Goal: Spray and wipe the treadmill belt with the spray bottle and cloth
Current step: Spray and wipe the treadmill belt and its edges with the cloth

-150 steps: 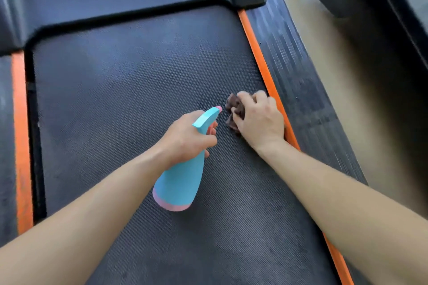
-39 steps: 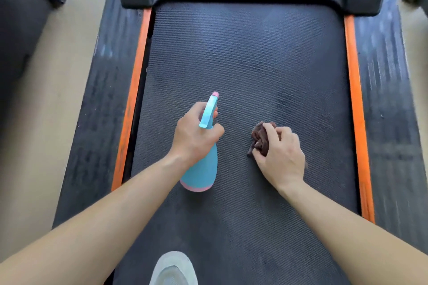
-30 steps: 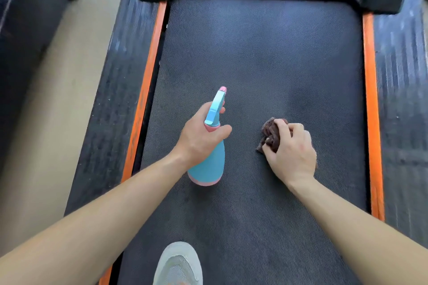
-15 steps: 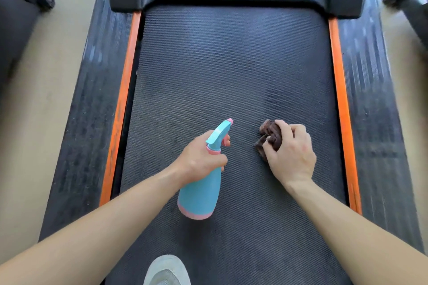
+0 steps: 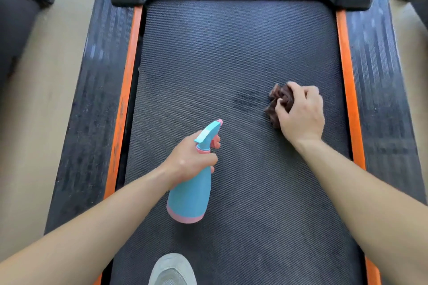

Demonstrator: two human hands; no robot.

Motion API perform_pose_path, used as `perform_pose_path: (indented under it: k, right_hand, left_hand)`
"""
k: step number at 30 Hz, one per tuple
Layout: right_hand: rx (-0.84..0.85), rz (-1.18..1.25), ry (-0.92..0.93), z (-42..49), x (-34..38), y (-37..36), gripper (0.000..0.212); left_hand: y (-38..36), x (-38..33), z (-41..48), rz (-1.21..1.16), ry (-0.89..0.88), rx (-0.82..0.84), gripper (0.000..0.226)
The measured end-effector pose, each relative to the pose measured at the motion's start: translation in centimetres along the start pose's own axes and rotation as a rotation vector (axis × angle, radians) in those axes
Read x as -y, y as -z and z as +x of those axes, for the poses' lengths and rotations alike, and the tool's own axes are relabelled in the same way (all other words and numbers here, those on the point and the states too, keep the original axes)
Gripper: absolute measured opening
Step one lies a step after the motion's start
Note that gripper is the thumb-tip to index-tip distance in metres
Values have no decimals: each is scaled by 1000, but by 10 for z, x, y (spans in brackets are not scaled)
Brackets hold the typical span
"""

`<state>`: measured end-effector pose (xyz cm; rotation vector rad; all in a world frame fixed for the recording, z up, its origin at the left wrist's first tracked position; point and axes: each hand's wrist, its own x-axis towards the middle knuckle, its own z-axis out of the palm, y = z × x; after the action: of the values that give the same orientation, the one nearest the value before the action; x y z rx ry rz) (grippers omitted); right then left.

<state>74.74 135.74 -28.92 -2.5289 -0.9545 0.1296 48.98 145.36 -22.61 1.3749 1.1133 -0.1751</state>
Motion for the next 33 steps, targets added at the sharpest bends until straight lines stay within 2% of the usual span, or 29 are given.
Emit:
perform_pose_path:
  k: [2, 5, 8, 10, 13, 16, 18, 20, 22, 24, 26, 29, 31, 33]
  right_hand:
    - [-2, 11, 25, 23, 10, -11, 52]
    - [15, 34, 15, 46, 32, -28, 55]
    - [99, -82, 79, 40, 49, -38, 55]
    - [142, -110, 205, 11, 47, -36, 56]
    - [183, -145, 488, -51, 26, -29, 52]
    - [176, -196, 700, -57, 8, -32, 45]
    - [114, -235, 642, -20, 13, -39, 45]
    - [60, -225, 464, 26, 35, -42, 45]
    - [100, -211, 306, 62, 55, -47, 46]
    - [117, -203, 253, 65, 64, -50, 45]
    - [102, -191, 347, 30, 57, -49, 44]
    - [194, -135, 648, -48, 21, -37, 50]
    - [221, -153, 823, -63, 0, -30, 55]
    - [144, -183, 827, -40, 1, -32, 52]
  left_hand:
    - [4, 3, -1, -23, -9, -10, 58]
    - [11, 5, 1, -71, -19, -35, 59]
    - [18, 4, 4, -113, -58, -40, 63]
    - [24, 1, 5, -111, -66, -44, 63]
    - [30, -2, 7, -117, -49, -64, 51]
    - [29, -3, 13, -139, -64, -80, 48]
    - [27, -4, 17, -142, -79, -76, 50]
    - [24, -6, 18, -129, -63, -63, 46]
    - [21, -8, 21, -128, -48, -54, 40]
    - [20, -11, 22, -115, -51, -40, 37]
    - [21, -13, 24, -113, -50, -35, 36]
    - [23, -14, 26, -137, -48, -46, 36]
    - [23, -14, 27, -166, -50, -43, 39]
    - [24, -13, 28, -171, -56, -40, 34]
